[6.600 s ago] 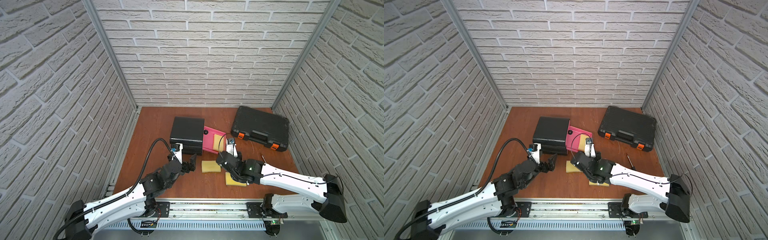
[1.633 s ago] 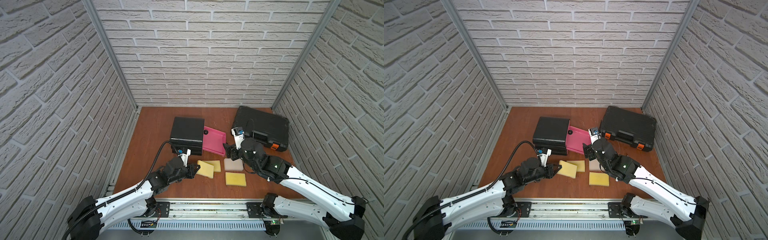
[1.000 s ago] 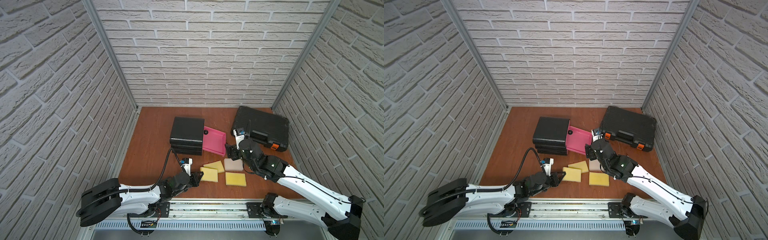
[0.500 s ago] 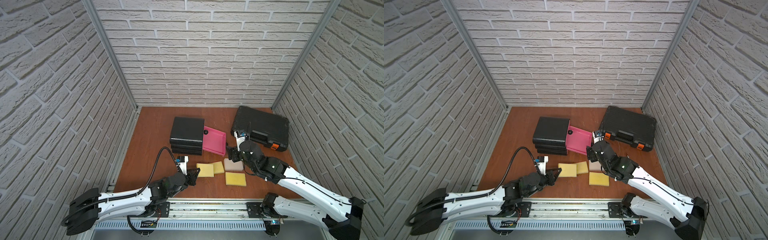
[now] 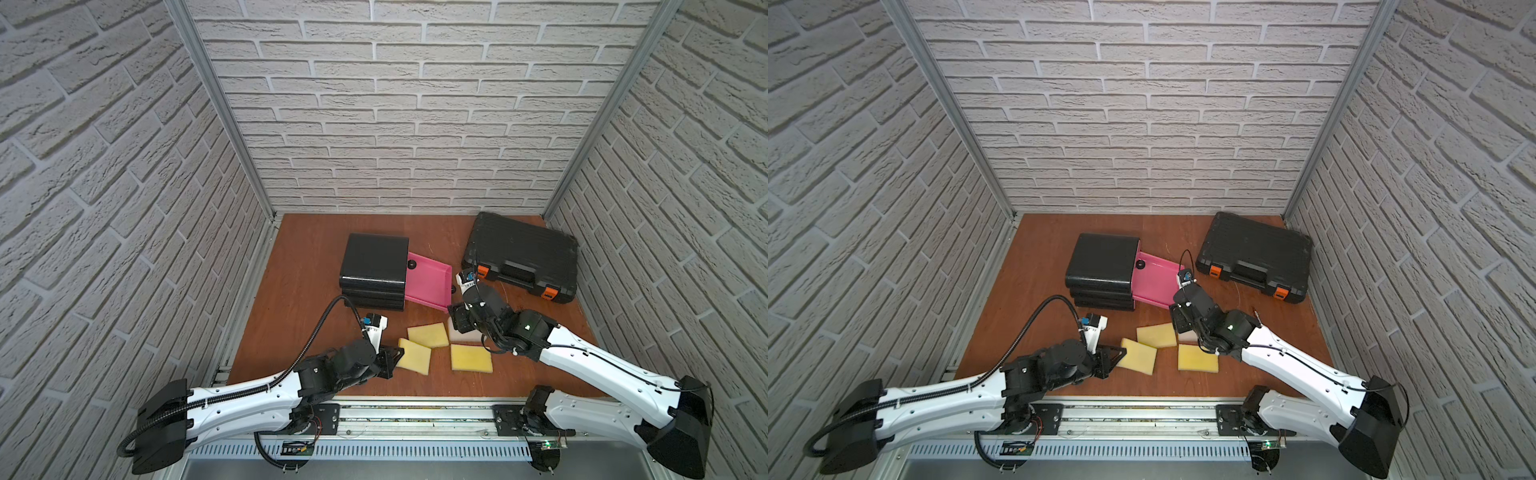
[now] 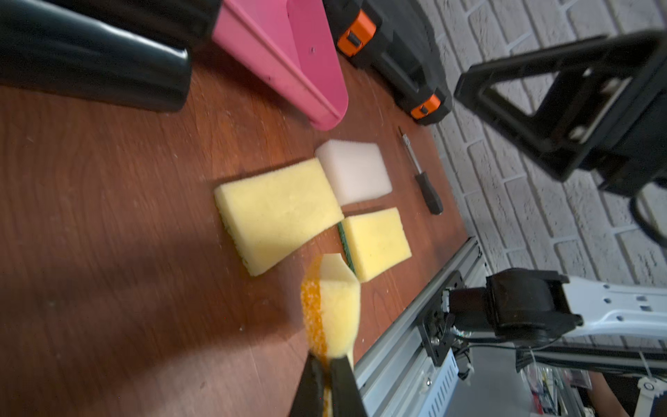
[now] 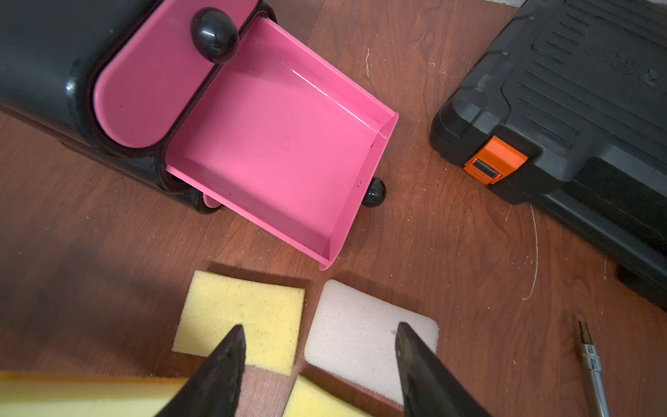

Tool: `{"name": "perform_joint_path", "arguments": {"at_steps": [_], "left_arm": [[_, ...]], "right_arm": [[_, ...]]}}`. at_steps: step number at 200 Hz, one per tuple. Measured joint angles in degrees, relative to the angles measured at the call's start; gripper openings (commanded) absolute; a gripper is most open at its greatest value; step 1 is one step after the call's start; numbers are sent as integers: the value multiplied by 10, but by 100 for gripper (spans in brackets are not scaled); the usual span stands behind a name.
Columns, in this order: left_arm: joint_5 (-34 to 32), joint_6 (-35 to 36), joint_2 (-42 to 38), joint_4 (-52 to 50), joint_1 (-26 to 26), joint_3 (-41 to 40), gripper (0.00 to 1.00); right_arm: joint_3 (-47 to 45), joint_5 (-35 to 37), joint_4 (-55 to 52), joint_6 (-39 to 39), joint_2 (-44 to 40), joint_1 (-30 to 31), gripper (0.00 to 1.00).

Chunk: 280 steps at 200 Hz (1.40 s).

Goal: Take the sponge out of the drawer
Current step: Place the sponge at the center of the board.

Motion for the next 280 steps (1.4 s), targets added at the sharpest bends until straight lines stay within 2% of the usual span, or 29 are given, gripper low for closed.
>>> {"name": "perform_joint_path", "arguments": {"at_steps": [30,84,152,192,230,280], "left_arm": [[22,-17,28,-2,0,0,0],[2,-45,32,-5,7,-19,0],[-17,-41,32,-8,49,-19,0],[-20,-35,23,-13,56,-19,0],[-5,-42,22,2,49,-23,0],[-2,-64,51,79,6,-37,0]], "right_arm": [[0,0,-1,2,-5,0,66],[0,0,-2,2,1,0,66],[0,3,-2,2,2,0,66],[0,7,-2,2,2,0,66],[0,12,-5,2,5,0,66],[0,16,-11,2,9,0,66]]}}
